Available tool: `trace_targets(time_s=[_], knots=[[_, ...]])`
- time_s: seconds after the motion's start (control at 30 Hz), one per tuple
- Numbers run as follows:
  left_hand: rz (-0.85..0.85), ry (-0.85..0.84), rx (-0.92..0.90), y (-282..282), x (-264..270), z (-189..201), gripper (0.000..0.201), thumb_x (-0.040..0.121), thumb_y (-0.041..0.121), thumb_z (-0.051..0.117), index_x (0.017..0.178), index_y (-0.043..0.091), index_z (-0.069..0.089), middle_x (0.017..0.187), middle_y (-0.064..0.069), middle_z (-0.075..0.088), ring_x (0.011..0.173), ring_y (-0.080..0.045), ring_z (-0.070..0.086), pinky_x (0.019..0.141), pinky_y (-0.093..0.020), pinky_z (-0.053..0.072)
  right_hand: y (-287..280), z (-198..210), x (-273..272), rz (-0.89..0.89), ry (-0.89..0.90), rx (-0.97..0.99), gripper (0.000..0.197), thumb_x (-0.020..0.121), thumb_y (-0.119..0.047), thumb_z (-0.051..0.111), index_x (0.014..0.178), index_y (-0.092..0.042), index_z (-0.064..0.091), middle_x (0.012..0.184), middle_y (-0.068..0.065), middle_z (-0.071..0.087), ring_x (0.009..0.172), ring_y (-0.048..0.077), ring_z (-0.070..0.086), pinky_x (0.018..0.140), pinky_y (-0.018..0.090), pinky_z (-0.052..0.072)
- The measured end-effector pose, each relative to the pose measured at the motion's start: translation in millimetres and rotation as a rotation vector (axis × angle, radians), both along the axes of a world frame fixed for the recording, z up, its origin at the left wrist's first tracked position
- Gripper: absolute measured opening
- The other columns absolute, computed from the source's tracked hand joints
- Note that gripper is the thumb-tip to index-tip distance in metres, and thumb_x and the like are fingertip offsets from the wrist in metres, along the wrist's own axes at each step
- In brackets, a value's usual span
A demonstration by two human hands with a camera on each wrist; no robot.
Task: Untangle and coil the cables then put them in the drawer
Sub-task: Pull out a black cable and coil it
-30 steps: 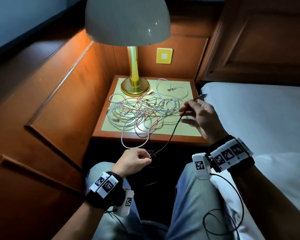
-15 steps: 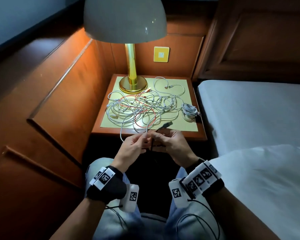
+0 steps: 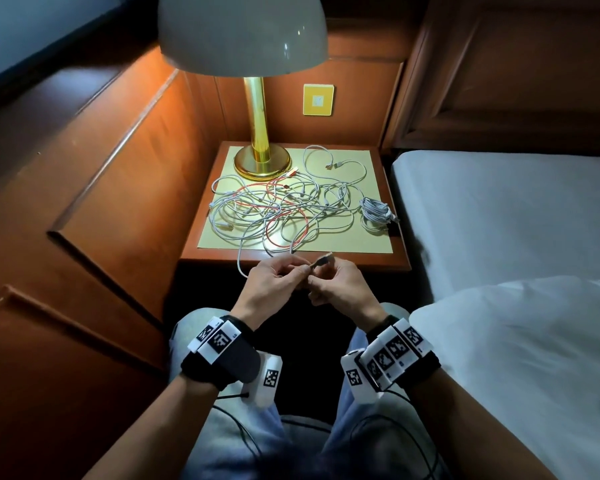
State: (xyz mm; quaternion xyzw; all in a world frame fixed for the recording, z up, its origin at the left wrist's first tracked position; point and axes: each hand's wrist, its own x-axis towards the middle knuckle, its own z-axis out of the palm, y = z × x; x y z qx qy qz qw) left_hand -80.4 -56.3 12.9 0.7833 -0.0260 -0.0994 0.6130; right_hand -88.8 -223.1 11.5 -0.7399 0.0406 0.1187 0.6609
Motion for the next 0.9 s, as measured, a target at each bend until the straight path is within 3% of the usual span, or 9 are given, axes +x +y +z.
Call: trace_targets(time_s=[0.07, 0.13, 0.2, 0.3, 0.37, 0.53, 0.67, 0.8, 0.9], knots=[[-0.006, -0.013, 0.044, 1, 2, -2, 0.02, 0.084, 0.04, 0.067, 0.09, 0.023, 0.076, 0.076, 0.006, 0.071, 0.068, -0.007, 0.061, 0.07, -0.028, 0.048, -7, -3, 1, -0.019, -0.036, -0.018, 0.026, 0.085, -0.012, 0.079, 0.1, -0.01, 0.058, 0.086, 0.007, 0.065, 0.071, 0.023, 0.069, 0.074, 0.044, 0.062], [-0.018, -0.036, 0.114, 3, 5, -2, 0.019, 0.085, 0.038, 0.068, 0.087, 0.021, 0.076, 0.074, 0.006, 0.072, 0.066, -0.005, 0.06, 0.07, -0.027, 0.048, -11, -3, 1, 0.046, -0.091, -0.046, 0.025, 0.089, -0.013, 0.075, 0.107, -0.011, 0.058, 0.092, 0.008, 0.068, 0.075, 0.025, 0.07, 0.074, 0.044, 0.062], [-0.048, -0.051, 0.154, 5, 6, -1, 0.013, 0.09, 0.03, 0.071, 0.086, 0.019, 0.077, 0.074, 0.006, 0.073, 0.067, -0.005, 0.061, 0.07, -0.025, 0.048, -14, -1, 1, 0.118, -0.108, -0.051, 0.011, 0.097, -0.011, 0.064, 0.107, -0.006, 0.063, 0.088, 0.009, 0.069, 0.072, 0.022, 0.069, 0.07, 0.041, 0.06], [-0.073, -0.089, 0.177, 6, 6, 2, 0.01, 0.09, 0.027, 0.072, 0.086, 0.019, 0.077, 0.08, 0.004, 0.076, 0.076, -0.012, 0.069, 0.074, -0.027, 0.052, -22, 3, 5, 0.223, -0.098, -0.133, 0.014, 0.101, -0.015, 0.058, 0.104, -0.004, 0.068, 0.082, 0.004, 0.07, 0.071, 0.014, 0.064, 0.065, 0.029, 0.055], [-0.082, -0.097, 0.18, 6, 7, 3, 0.009, 0.09, 0.027, 0.074, 0.086, 0.02, 0.076, 0.081, 0.002, 0.076, 0.074, -0.008, 0.068, 0.071, -0.021, 0.051, -25, 5, 7, 0.314, -0.045, -0.145, 0.015, 0.103, -0.014, 0.056, 0.102, -0.004, 0.067, 0.081, 0.003, 0.071, 0.069, 0.012, 0.063, 0.064, 0.026, 0.053], [-0.105, -0.172, 0.139, 3, 8, 10, 0.007, 0.091, 0.022, 0.074, 0.087, 0.017, 0.075, 0.082, -0.003, 0.075, 0.074, -0.006, 0.065, 0.072, -0.019, 0.051, -16, 6, -5, 0.338, 0.092, 0.064, 0.021, 0.106, -0.011, 0.045, 0.102, -0.007, 0.065, 0.077, 0.005, 0.067, 0.066, 0.017, 0.059, 0.063, 0.025, 0.051], [-0.116, -0.146, 0.002, 5, 8, 12, 0.015, 0.093, 0.022, 0.071, 0.087, 0.008, 0.072, 0.077, -0.013, 0.069, 0.07, -0.011, 0.06, 0.069, -0.024, 0.048, -12, 6, -15, 0.339, 0.148, 0.336, 0.018, 0.105, -0.008, 0.048, 0.106, 0.0, 0.064, 0.082, 0.012, 0.065, 0.069, 0.021, 0.059, 0.068, 0.028, 0.052], [-0.072, -0.032, -0.248, -2, -4, 14, 0.036, 0.101, 0.017, 0.059, 0.082, -0.013, 0.051, 0.053, -0.006, 0.051, 0.041, -0.016, 0.052, 0.046, -0.023, 0.046, -8, 10, -17, 0.37, 0.171, 0.605, 0.014, 0.102, -0.008, 0.051, 0.108, -0.002, 0.062, 0.092, 0.017, 0.067, 0.076, 0.024, 0.066, 0.074, 0.029, 0.056], [-0.04, 0.038, -0.509, -12, -12, 16, 0.029, 0.105, 0.012, 0.046, 0.082, -0.005, 0.049, 0.047, -0.003, 0.042, 0.035, -0.013, 0.047, 0.039, -0.023, 0.046, -3, 16, -15, 0.322, 0.173, 0.733, 0.017, 0.1, -0.005, 0.049, 0.11, 0.002, 0.061, 0.091, 0.018, 0.069, 0.074, 0.024, 0.067, 0.071, 0.029, 0.057]])
